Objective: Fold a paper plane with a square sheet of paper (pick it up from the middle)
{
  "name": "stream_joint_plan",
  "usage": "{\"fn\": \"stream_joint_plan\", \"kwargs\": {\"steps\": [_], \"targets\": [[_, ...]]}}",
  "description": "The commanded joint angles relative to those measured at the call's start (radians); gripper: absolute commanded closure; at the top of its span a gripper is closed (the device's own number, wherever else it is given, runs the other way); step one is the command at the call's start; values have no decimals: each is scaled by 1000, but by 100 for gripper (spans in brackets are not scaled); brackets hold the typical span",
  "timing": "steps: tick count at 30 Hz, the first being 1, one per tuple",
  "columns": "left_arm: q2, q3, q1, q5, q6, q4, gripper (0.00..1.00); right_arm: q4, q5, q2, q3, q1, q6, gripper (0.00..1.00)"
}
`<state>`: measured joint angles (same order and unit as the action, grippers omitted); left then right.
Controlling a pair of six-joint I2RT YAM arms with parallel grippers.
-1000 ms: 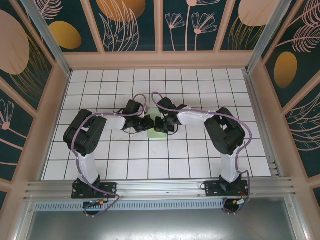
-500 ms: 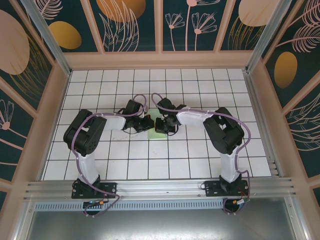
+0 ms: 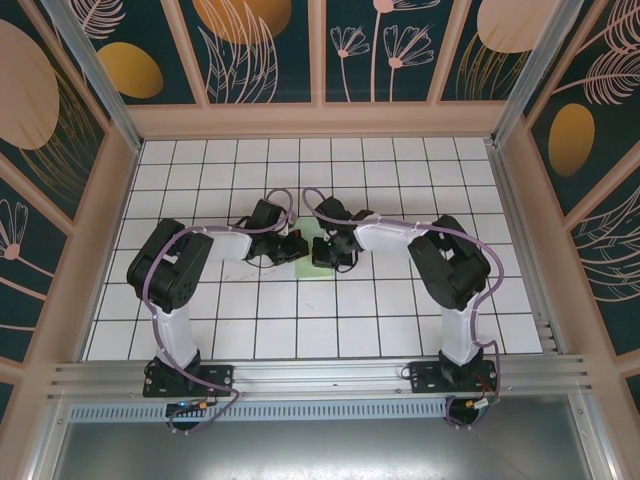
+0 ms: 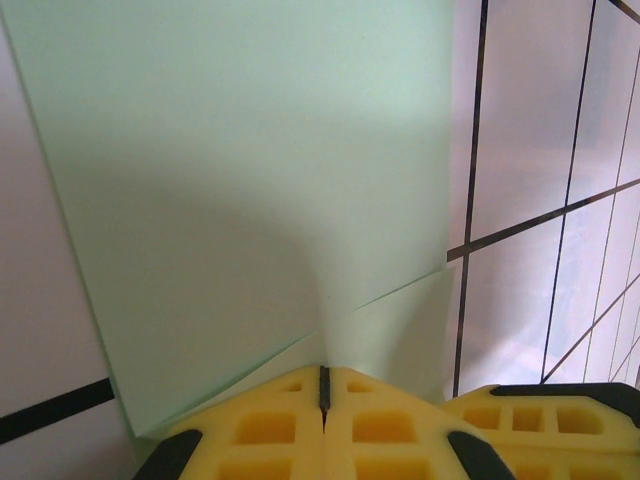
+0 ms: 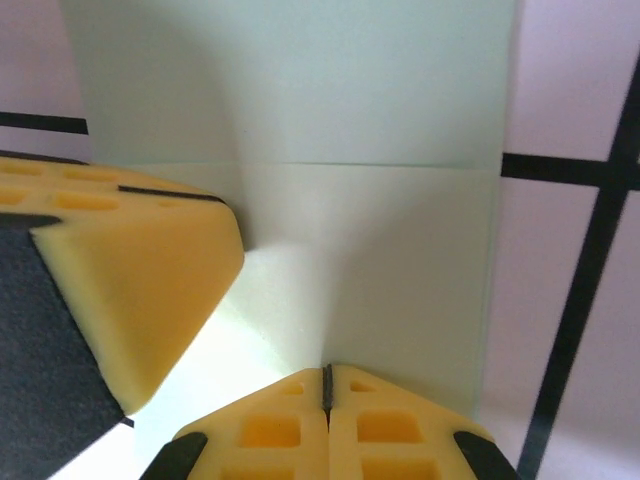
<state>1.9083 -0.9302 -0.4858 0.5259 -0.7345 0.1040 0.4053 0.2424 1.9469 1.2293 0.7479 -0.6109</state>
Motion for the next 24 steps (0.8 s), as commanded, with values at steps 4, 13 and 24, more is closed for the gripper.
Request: {"fn": "stream_joint_plan", "kwargs": {"steps": [4,13,24], "targets": [[77,39,-5,-156,4,-148,100,129,-38,-51,-53,5,13,100],[78,39,-5,-153,3,-144,100,138,-34,-77,-95,7,19,100],[77,35,-5,-155,6,-145,100,176,-73,-119,-143,5,21,100]]}}
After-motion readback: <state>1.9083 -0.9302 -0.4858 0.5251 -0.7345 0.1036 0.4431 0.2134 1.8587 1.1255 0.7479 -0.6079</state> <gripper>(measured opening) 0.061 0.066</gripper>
